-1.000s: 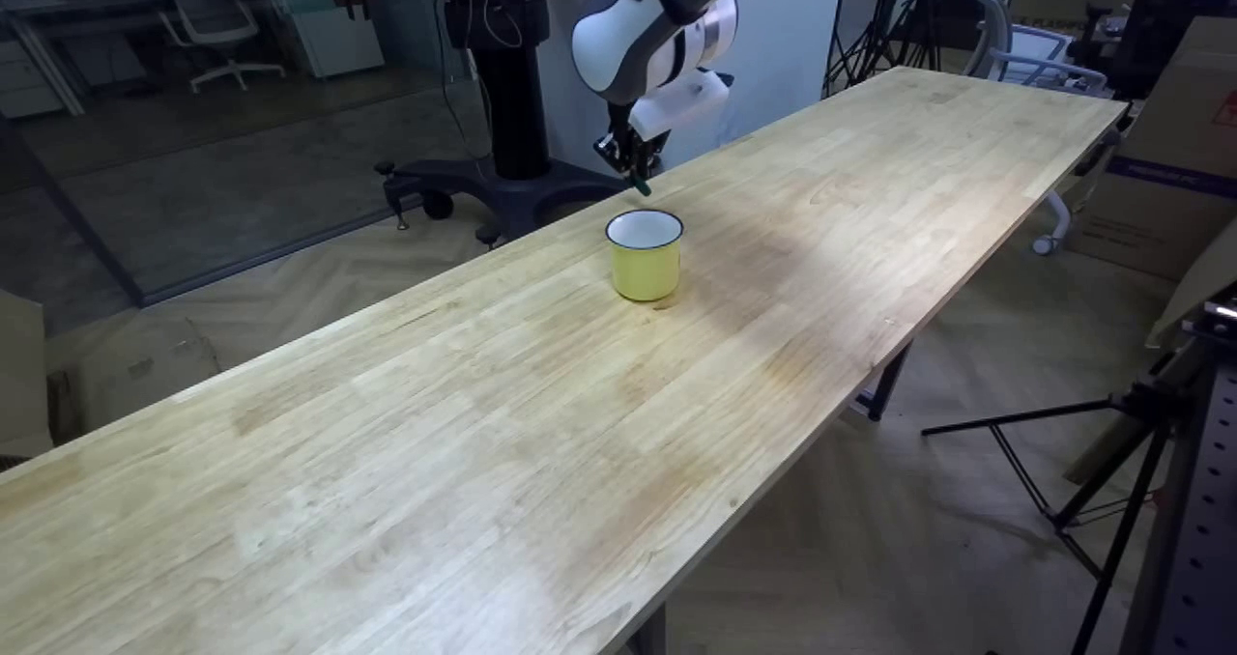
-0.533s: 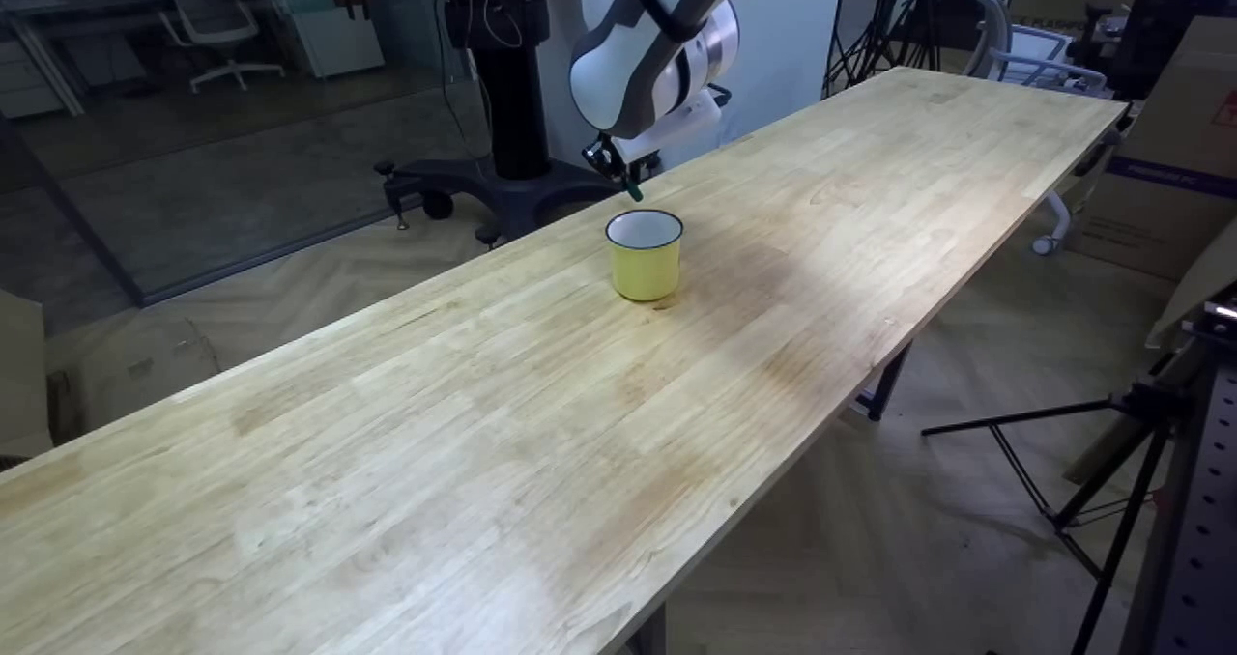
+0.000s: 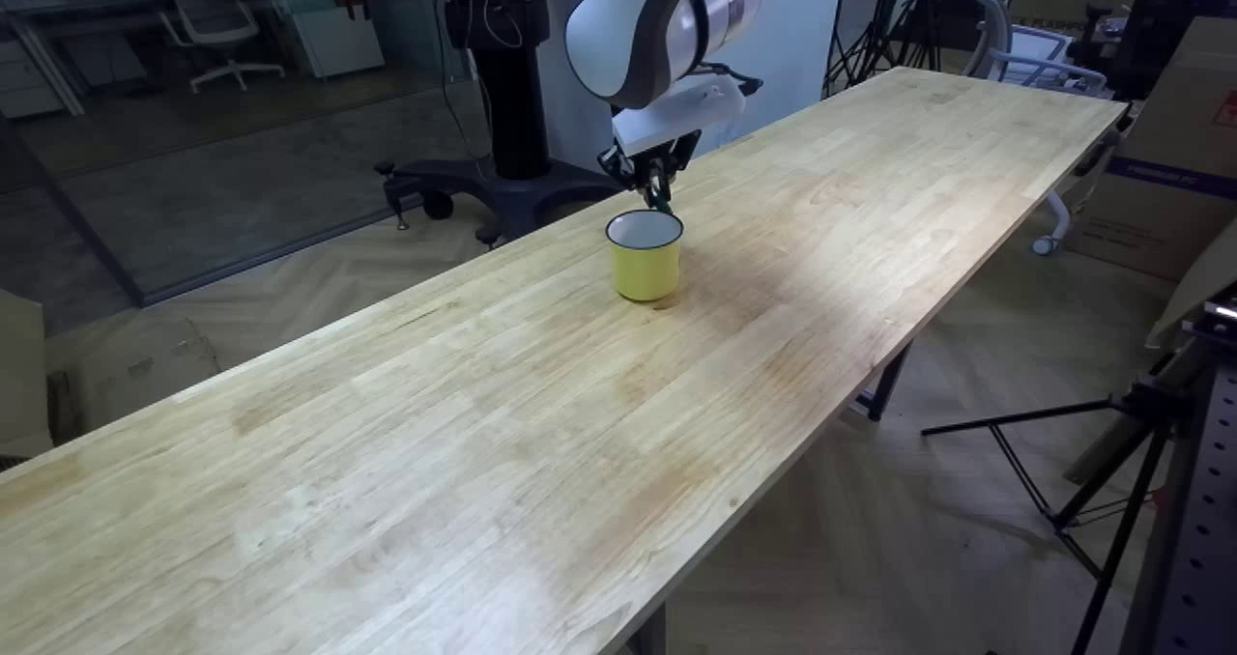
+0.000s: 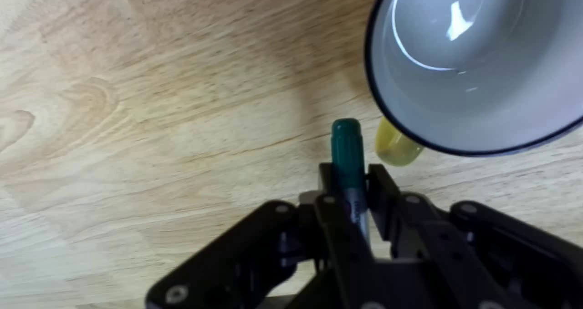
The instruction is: Pick up the marker from the table and put it in the cup
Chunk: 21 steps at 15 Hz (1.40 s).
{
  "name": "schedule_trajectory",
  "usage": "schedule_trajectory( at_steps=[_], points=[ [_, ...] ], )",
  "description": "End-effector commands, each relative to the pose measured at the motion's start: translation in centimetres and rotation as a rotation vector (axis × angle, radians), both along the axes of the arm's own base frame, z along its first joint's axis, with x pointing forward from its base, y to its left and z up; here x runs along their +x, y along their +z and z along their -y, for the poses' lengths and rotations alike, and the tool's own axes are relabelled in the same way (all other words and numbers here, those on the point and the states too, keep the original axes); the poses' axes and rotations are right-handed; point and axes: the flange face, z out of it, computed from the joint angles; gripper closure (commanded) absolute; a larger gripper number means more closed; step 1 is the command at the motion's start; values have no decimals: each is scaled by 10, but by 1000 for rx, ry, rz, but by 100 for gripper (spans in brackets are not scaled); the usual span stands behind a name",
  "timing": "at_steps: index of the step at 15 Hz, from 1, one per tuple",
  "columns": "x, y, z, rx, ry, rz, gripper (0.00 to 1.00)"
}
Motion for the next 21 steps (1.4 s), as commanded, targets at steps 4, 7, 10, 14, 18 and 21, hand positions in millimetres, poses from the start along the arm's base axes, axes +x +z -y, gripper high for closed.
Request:
schedule_trajectory(
  at_steps=[4,7,10,14,18,21],
  points=[
    [-76,56,-34,-35,-157,57,95],
    [-117,79,-48,-72,-156,43,95],
    [-154,104,-47,-167,-124,72,95],
    [-189,137,-22,-269,-37,115,95],
    [-195,147,14,-189,78,153,95],
    [-196,136,39,-88,168,206,95]
  ],
)
